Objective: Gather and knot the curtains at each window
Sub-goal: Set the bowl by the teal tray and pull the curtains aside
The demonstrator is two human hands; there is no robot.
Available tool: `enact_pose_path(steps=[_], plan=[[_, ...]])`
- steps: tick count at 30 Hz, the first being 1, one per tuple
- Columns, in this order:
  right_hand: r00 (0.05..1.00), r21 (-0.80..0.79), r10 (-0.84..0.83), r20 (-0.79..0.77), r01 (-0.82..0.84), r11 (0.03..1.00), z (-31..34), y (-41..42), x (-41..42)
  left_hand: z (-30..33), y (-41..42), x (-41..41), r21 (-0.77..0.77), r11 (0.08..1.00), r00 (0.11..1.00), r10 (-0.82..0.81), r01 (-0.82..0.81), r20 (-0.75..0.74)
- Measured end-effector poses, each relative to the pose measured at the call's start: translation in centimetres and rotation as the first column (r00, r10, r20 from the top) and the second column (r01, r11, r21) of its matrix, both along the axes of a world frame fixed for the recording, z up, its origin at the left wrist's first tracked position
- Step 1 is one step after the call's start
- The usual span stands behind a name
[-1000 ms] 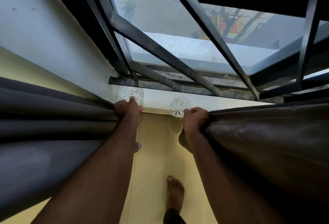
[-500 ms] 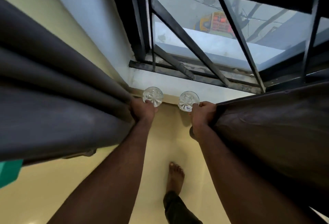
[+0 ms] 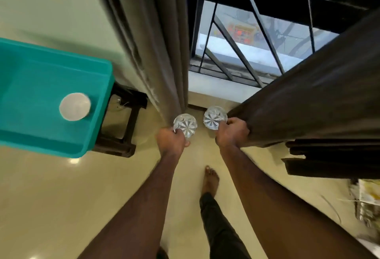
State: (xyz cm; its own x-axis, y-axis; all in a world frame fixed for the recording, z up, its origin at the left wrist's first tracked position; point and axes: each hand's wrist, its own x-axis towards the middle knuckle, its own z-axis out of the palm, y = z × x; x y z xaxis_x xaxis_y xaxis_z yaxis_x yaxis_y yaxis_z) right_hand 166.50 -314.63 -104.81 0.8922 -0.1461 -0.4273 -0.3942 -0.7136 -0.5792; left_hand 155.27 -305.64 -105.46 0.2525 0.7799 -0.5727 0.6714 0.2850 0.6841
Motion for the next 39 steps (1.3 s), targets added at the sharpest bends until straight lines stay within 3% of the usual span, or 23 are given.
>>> enact_pose_path(steps=[6,10,13,16,24,31,39], plan=[[0.994,0.008,0.094,0.047,-0.094,0.995,7.0,3.0,-10.0,6.5,5.5,-10.0,0.079,0.993,0.997,0.083,-0.083,-0.003],[0.993,0.085,0.109,0.053,-0.113,0.990,11.6,5.9,-16.9,11.3,9.9,-18.2,0.183,0.982,0.998,0.057,-0.052,-0.026],[0.988,0.141,0.143,0.051,-0.149,0.979,14.6,9.5,-21.3,14.6,13.7,-24.3,0.146,0.989,1.000,0.019,-0.016,-0.016],[0.984,0.188,0.169,0.052,-0.176,0.966,17.4,13.6,-25.2,17.8,17.5,-29.7,0.230,0.970,0.997,0.075,-0.077,0.019],[0.963,0.258,0.263,0.050,-0.267,0.929,20.2,25.3,-33.0,24.5,27.5,-37.4,0.243,0.954,0.984,0.178,-0.177,0.020],[0.965,0.240,0.260,0.028,-0.259,0.936,16.5,34.6,-34.2,23.0,36.6,-37.1,0.231,0.965,0.990,0.137,-0.125,-0.035],[0.962,0.124,0.273,-0.029,-0.268,0.955,10.2,42.3,-33.3,16.1,46.5,-37.4,0.142,0.984,0.987,0.124,-0.110,-0.099]])
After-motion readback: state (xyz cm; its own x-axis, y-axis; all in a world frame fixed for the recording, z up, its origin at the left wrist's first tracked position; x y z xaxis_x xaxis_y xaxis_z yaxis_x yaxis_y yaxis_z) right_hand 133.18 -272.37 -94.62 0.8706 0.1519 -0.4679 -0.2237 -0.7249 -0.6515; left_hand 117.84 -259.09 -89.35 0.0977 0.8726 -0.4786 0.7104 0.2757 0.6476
